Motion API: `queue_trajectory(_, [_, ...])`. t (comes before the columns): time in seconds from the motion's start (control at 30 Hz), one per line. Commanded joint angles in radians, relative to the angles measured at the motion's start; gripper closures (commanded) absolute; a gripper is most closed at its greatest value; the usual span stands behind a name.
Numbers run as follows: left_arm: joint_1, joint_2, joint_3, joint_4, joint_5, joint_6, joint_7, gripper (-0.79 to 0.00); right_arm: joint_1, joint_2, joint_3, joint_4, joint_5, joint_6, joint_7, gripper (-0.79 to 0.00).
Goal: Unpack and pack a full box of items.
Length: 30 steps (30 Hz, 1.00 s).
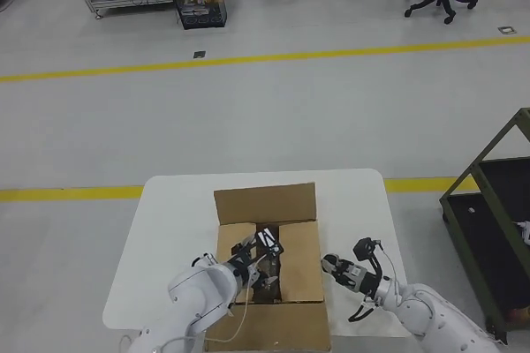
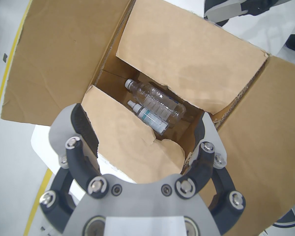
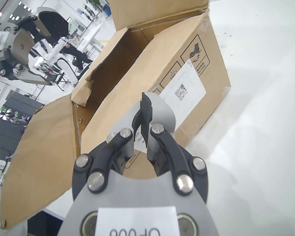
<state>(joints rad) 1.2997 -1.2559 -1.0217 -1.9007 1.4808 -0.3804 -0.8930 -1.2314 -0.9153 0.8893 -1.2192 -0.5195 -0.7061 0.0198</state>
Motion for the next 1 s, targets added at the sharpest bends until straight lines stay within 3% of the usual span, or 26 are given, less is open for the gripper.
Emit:
queue_trajectory(0.0, [-0.002, -0.001, 0.005, 0.007, 0.036, 0.034, 0.000, -0.785, 0.008, -0.006, -0.008, 0.006, 0.003, -0.008, 0.005, 0.000])
queue_trajectory(0.17, [-0.008, -0.009, 0.050, 0.063, 0.200, 0.166, -0.045, -0.785, 0.025, -0.021, -0.021, 0.023, -0.007, -0.024, 0.014, 0.000])
queue_trajectory(0.43, [-0.026, -0.037, 0.121, 0.119, 0.252, 0.316, -0.063, -0.785, 0.029, -0.033, -0.010, 0.052, -0.012, -0.049, 0.009, 0.000])
queue_trajectory(0.97, [-0.017, -0.046, 0.139, 0.229, 0.379, 0.311, -0.020, -0.785, 0.014, -0.047, 0.023, 0.061, -0.028, -0.071, 0.002, 0.000])
